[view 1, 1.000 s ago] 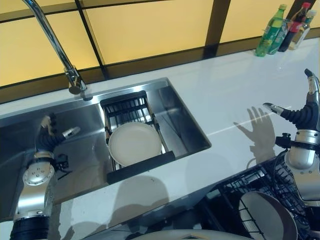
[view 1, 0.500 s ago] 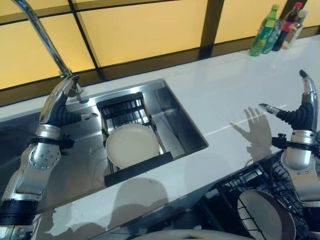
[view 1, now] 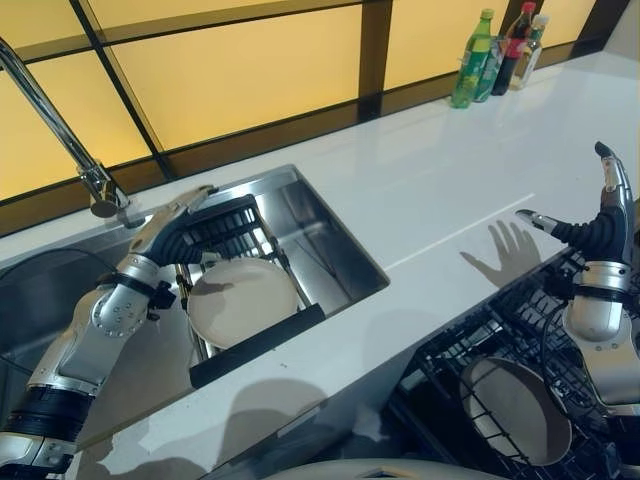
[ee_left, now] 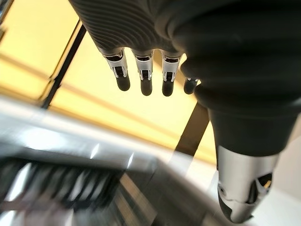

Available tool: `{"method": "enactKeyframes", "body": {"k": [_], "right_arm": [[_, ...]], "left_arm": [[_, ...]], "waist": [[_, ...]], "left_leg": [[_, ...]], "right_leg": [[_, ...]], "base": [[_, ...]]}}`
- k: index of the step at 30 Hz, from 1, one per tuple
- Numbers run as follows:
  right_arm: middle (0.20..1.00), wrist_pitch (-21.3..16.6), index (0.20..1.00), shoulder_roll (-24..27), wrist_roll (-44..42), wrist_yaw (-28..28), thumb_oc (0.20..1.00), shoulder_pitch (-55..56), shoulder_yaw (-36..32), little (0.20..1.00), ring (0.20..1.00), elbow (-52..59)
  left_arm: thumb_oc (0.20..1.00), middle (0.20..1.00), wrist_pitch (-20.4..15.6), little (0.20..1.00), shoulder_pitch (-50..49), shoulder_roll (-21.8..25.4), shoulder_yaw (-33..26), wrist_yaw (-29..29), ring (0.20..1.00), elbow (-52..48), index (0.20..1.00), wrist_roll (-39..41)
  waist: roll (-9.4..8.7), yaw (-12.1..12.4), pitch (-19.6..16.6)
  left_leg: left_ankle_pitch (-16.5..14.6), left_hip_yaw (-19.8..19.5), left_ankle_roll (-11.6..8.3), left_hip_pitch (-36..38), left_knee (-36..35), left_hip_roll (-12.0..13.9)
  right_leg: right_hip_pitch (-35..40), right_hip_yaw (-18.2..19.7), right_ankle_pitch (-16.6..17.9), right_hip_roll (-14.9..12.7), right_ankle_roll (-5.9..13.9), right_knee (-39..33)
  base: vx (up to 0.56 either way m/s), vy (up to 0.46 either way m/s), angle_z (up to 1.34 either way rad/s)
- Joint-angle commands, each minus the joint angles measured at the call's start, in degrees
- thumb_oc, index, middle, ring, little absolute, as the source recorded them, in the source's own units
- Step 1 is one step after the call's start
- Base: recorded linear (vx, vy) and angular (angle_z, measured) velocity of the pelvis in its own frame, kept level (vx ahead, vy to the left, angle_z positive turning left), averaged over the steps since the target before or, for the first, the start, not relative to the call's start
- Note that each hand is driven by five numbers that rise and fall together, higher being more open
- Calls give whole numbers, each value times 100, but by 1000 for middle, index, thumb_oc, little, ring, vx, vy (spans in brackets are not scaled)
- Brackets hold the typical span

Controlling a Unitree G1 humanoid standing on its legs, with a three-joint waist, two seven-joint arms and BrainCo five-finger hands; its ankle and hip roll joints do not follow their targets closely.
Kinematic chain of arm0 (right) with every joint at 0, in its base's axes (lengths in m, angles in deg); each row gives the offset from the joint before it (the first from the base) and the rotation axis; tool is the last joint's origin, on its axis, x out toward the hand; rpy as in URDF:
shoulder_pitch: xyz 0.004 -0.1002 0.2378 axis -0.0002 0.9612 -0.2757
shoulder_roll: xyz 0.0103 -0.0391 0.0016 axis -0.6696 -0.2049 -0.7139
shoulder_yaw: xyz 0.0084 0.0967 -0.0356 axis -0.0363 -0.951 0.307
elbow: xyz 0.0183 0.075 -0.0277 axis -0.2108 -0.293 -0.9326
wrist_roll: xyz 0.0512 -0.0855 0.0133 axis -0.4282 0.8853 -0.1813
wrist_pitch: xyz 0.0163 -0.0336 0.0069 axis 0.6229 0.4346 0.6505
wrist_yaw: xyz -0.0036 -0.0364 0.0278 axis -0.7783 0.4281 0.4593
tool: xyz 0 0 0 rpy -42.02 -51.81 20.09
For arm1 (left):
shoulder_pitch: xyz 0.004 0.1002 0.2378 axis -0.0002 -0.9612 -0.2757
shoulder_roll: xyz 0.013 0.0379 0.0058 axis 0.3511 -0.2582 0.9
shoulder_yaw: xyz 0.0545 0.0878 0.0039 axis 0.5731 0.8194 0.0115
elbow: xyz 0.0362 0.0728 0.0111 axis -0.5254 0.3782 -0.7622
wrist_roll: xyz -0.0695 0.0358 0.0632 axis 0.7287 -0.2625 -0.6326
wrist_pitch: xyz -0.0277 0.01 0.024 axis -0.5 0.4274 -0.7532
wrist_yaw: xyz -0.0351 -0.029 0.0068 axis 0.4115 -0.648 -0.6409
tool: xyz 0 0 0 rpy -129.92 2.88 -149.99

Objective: Pick up plates and place into dishwasher.

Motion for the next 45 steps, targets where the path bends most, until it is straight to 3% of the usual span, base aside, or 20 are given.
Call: {"method": "enactKeyframes", "body": {"k": [1,9,16,21,26,37,42,45], "right_arm": [[1000,-54,1000,403,-141,-22,1000,-333,76,1000,1000,166],[1000,-43,1000,532,-227,42,1000,-291,16,1000,1000,172],[1000,-44,1000,575,-246,25,1000,-309,52,1000,1000,152],[1000,58,1000,683,-292,42,1000,-464,165,1000,1000,111],[1000,126,1000,791,-343,47,1000,-693,303,1000,1000,39],[1000,18,1000,900,-423,137,1000,-748,314,1000,1000,25],[1000,-53,1000,929,-393,153,1000,-875,399,1000,1000,-64],[1000,-38,1000,919,-341,171,1000,-949,422,1000,1000,-69]], "left_arm": [[1000,1000,359,1000,576,361,90,-168,1000,331,1000,160],[1000,1000,635,1000,527,443,81,68,1000,1033,1000,-261],[1000,1000,783,1000,591,371,148,-63,1000,1405,1000,-83],[1000,1000,386,1000,889,301,376,-301,1000,1869,1000,439],[1000,1000,-69,1000,1261,402,519,29,1000,1936,1000,554],[1000,1000,-494,1000,1673,610,1091,272,1000,1998,1000,-271],[1000,1000,-234,1000,1754,560,1267,138,1000,2089,1000,-155],[1000,1000,193,1000,1681,473,1261,-142,1000,2264,1000,-430]], "waist": [[-111,-91,-70],[-138,-93,-1],[-151,-128,1],[-120,-236,58],[-83,-372,217],[10,-641,399],[63,-692,489],[78,-689,538]], "left_leg": [[-21,205,497,-513,96,-302],[-3,180,503,-561,96,-314],[-4,182,514,-566,101,-324],[1,231,521,-572,134,-318],[1,300,543,-640,189,-327],[-3,426,582,-683,209,-392],[-25,445,601,-695,240,-433],[-26,429,603,-707,254,-450]], "right_leg": [[4,270,-783,16,195,399],[-26,288,-778,1,203,392],[-49,331,-796,10,205,421],[-127,453,-806,-1,220,506],[-284,627,-794,-6,223,590],[-452,861,-754,-30,253,652],[-498,924,-762,-50,253,695],[-518,945,-757,-57,252,706]], "base": [[18,33,-1],[31,27,0],[40,17,0],[53,21,-3],[-7,28,-10],[9,26,-10],[6,47,-9],[-7,36,-1]]}}
